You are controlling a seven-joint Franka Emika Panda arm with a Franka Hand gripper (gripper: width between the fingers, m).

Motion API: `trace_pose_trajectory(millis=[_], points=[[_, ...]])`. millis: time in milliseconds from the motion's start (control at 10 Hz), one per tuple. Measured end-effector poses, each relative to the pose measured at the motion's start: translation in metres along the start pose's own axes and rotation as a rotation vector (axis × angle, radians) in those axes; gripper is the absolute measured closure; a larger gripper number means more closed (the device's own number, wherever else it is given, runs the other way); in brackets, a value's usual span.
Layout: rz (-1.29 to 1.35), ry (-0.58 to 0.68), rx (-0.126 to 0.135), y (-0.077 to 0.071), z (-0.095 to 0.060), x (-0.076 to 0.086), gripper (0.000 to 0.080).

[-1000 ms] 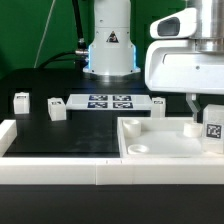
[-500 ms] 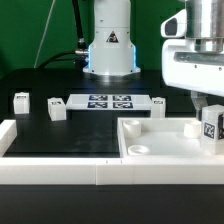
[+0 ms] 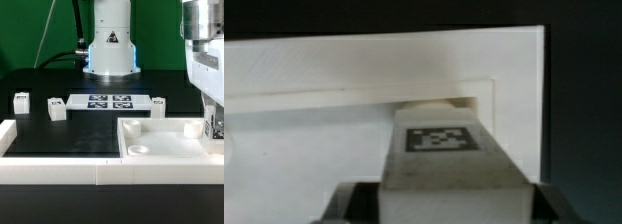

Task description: Assemble one leg

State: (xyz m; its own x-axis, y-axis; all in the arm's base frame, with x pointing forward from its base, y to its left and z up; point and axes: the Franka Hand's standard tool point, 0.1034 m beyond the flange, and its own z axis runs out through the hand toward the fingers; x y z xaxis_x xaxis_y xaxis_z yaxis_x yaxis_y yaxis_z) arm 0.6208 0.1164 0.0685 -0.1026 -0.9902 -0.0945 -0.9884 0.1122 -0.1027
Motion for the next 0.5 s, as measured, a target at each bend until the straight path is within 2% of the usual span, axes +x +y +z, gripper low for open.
trace_pose_trajectory(millis=[100,200,300,400,500], points=[[0.036,-0.005,-0.001,0.0001,0.0001,-0.0003,0.0508],[0.088,-0.011,-0.002,0.0005,0.0003,-0.0016,0.0428],[0.07,-0.011,-0.002,0.0006,0.0006,-0.0015,0.0428],[0.058,-0.011,-0.002,0.0007,0.0007,-0.0015,0.0292],[0.015,-0.011,-0.004,0.0009,0.0007,-0.0016,0.0292]])
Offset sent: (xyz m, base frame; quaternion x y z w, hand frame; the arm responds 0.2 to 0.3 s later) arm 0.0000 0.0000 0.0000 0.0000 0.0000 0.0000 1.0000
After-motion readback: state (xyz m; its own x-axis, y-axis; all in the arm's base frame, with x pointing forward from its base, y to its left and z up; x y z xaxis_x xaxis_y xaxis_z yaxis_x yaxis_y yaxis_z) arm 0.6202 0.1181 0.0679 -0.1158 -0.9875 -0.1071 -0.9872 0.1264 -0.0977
